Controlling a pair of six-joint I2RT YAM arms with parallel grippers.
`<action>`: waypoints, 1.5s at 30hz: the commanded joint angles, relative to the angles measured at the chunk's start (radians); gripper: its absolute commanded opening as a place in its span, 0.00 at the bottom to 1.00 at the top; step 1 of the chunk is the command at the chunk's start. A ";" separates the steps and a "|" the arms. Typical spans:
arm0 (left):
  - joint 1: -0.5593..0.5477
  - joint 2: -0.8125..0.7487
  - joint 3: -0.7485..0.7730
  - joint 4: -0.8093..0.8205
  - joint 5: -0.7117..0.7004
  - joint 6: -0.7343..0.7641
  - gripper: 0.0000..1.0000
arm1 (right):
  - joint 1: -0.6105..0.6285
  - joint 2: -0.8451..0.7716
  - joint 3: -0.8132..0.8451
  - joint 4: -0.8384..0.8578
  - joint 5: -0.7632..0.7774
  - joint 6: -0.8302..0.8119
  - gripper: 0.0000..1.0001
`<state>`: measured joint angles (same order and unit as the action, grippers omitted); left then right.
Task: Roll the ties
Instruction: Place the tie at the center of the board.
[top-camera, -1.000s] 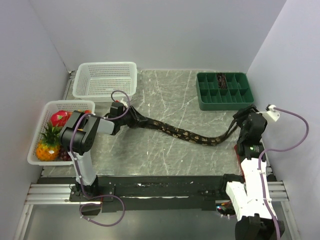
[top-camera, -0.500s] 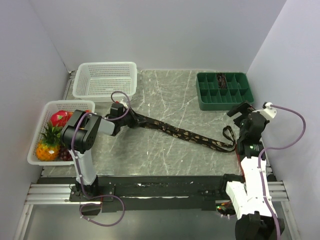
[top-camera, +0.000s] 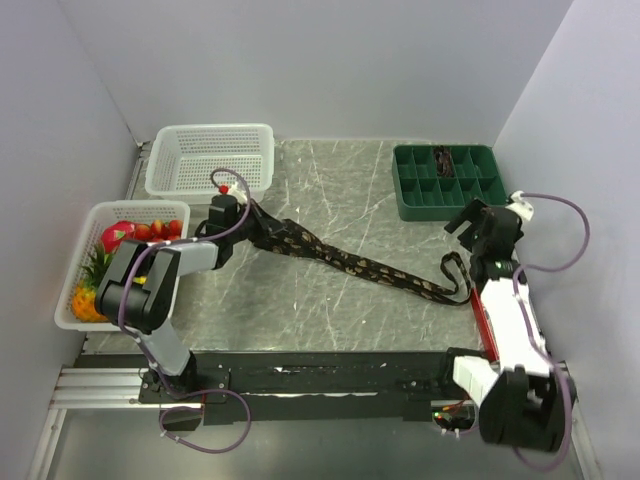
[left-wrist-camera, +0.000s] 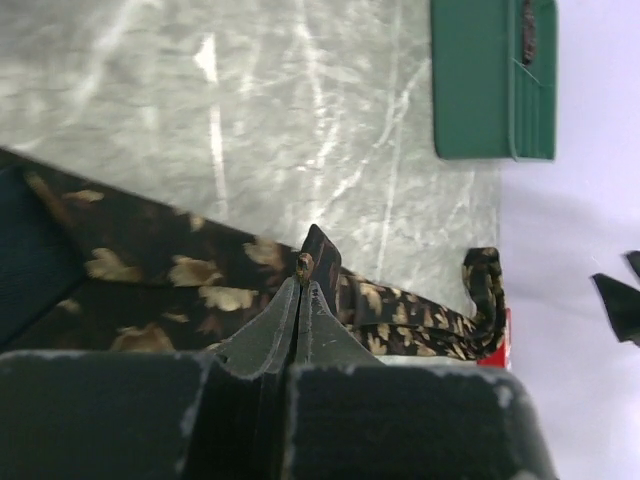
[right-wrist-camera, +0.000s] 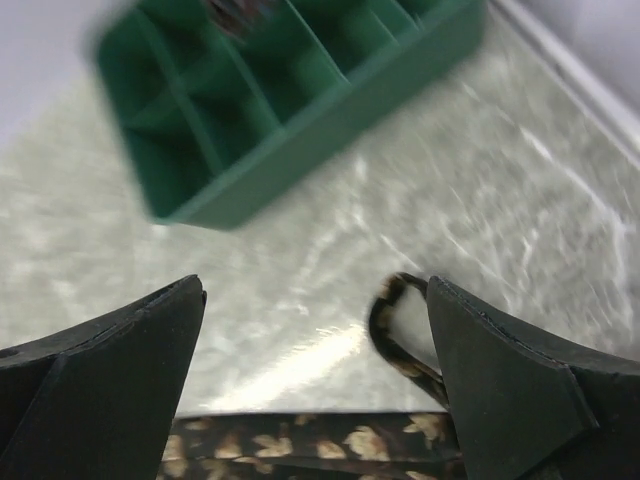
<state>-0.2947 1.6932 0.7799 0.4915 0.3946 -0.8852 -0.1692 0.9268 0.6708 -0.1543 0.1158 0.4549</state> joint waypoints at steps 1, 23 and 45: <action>0.052 0.006 -0.007 -0.014 0.004 0.029 0.01 | -0.006 0.119 0.067 -0.079 0.042 -0.002 0.99; 0.157 0.086 -0.022 -0.129 -0.049 0.109 0.01 | -0.006 0.328 0.081 -0.097 -0.081 0.001 0.99; 0.074 -0.186 -0.007 -0.203 -0.140 0.215 0.81 | 0.154 0.392 0.153 -0.082 -0.042 -0.071 0.86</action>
<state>-0.1619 1.4261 0.7097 0.2302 0.2195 -0.7002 -0.0780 1.2884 0.7483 -0.2531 0.0368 0.4191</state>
